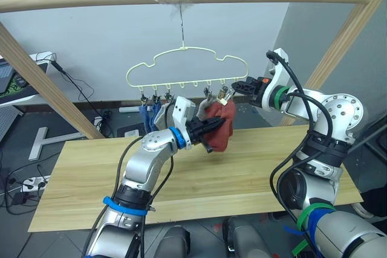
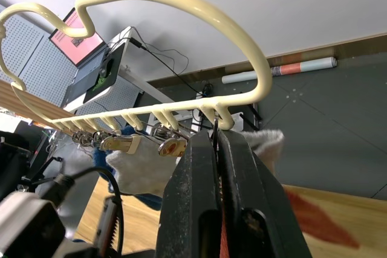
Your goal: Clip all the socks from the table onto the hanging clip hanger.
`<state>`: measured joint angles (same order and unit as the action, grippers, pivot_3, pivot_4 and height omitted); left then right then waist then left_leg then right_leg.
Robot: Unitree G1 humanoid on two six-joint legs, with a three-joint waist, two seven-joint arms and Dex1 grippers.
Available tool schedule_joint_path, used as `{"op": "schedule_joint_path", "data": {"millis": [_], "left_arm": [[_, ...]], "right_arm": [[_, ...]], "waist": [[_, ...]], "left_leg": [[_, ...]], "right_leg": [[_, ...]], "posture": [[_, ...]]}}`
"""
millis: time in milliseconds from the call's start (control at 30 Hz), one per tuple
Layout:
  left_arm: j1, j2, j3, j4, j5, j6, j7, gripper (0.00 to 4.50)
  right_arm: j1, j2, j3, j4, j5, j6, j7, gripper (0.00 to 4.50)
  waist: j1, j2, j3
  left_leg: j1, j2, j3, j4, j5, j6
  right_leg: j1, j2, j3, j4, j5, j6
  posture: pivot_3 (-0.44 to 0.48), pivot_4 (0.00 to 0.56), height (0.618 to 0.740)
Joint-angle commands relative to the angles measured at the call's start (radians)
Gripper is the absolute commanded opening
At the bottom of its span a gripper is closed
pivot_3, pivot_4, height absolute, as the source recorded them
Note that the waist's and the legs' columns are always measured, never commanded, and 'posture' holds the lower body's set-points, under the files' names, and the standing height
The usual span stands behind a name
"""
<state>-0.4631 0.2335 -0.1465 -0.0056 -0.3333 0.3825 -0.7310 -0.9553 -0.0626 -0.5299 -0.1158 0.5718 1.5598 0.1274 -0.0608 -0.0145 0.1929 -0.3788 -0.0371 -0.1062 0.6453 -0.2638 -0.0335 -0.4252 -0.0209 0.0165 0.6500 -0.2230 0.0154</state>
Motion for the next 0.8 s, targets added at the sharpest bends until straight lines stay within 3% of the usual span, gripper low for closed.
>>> {"op": "schedule_joint_path", "data": {"millis": [33,167,267,567,633,800], "left_arm": [[0.002,0.002,0.017,-0.017,-0.011,-0.023,-0.009,0.04],[0.006,0.006,0.017,-0.028,-0.014,-0.017,-0.01,0.04],[0.003,0.004,0.015,-0.028,-0.013,-0.017,-0.01,0.0],[0.009,-0.001,0.01,-0.039,-0.013,-0.01,-0.005,0.0],[0.011,-0.001,0.011,-0.043,-0.015,-0.007,-0.005,0.0],[0.011,-0.001,0.009,-0.047,-0.025,0.005,-0.014,0.0]], "right_arm": [[-0.021,0.002,0.009,-0.048,0.033,-0.015,0.02,0.0],[-0.019,0.002,0.007,-0.047,0.036,-0.018,0.023,0.0],[-0.019,0.005,0.002,-0.043,0.041,-0.017,0.028,0.69],[-0.012,0.002,-0.005,-0.05,0.072,-0.041,0.048,3.93],[-0.012,-0.001,-0.006,-0.052,0.079,-0.047,0.052,4.45],[0.0,-0.026,0.012,-0.055,0.084,-0.097,0.069,4.45]], "waist": [[0.0,0.0,0.0],[0.0,0.0,0.0],[0.001,0.0,0.0],[0.002,0.0,0.0],[0.002,0.0,0.0],[0.003,0.0,0.0]], "left_leg": [[0.0,0.0,0.0,0.0,0.0,0.0],[0.0,0.0,0.0,0.0,0.0,0.0],[0.0,0.0,0.0,0.0,0.0,0.0],[0.0,0.0,-0.001,0.0,0.0,0.0],[0.0,0.0,-0.001,0.0,0.0,0.0],[0.0,0.0,-0.001,0.0,0.0,0.0]], "right_leg": [[0.0,0.0,0.0,0.0,0.0,0.0],[0.0,0.0,0.0,0.0,0.0,0.0],[0.0,0.0,0.0,0.0,0.0,0.0],[0.0,0.0,0.0,0.0,0.0,0.0],[0.0,0.0,0.0,0.0,0.0,0.0],[0.0,0.0,0.0,0.0,0.0,0.0]], "posture": [[-0.056,0.178,0.74],[-0.056,0.178,0.74],[-0.056,0.178,0.74],[-0.054,0.188,0.74],[-0.054,0.188,0.74],[-0.054,0.188,0.74]]}}
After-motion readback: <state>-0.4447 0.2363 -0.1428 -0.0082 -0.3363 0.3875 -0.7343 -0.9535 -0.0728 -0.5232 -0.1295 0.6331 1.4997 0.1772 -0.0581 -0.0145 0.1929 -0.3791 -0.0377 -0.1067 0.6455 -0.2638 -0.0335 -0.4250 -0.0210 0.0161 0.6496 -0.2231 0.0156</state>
